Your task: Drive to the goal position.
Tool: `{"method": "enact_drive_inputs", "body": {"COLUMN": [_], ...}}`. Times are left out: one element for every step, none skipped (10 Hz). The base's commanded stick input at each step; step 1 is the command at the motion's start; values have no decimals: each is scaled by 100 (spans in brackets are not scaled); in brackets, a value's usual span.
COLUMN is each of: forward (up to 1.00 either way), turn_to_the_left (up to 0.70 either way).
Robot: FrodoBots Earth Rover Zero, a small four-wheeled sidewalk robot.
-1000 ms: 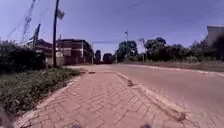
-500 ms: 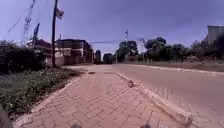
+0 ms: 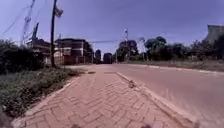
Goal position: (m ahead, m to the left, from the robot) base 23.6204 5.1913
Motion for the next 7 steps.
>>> {"method": "enact_drive_inputs", "body": {"forward": [30,30,30,30,30,30,30], "turn_to_the_left": [0,0,0,0,0,0,0]}}
